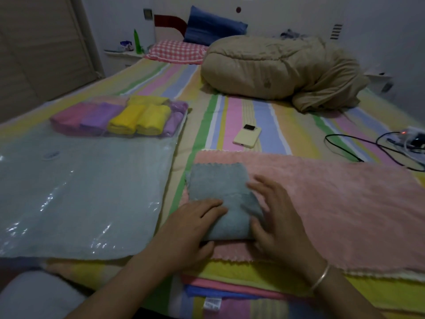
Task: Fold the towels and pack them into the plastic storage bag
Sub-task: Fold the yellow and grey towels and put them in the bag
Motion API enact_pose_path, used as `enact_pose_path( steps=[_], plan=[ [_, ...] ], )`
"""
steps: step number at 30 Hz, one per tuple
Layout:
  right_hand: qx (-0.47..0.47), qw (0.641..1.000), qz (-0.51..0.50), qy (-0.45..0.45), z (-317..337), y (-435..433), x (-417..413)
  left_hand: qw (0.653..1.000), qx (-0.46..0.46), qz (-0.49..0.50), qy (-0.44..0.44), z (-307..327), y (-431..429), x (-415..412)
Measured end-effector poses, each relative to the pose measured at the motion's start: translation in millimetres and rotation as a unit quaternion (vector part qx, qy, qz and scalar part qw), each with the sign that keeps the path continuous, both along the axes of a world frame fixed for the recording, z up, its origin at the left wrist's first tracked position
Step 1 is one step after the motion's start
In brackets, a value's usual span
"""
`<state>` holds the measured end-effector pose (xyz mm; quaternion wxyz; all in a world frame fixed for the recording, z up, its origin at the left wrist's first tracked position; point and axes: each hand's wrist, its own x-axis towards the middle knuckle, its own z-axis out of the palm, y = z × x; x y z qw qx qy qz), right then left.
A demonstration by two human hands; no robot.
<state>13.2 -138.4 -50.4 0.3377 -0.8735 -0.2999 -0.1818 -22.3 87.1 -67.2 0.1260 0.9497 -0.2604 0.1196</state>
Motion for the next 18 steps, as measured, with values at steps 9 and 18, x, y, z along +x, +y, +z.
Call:
enact_pose_path(
  steps=[9, 18],
  plan=[
    [-0.039, 0.990, 0.043, 0.131, 5.0, 1.1, 43.2, 0.948, -0.256, 0.089, 0.168, 31.5, 16.4, 50.1],
    [0.027, 0.935, -0.195, 0.295, -2.1, 42.4, 119.6, 0.881, -0.297, 0.312, 0.197, 8.2, 24.5, 127.9]
  ],
)
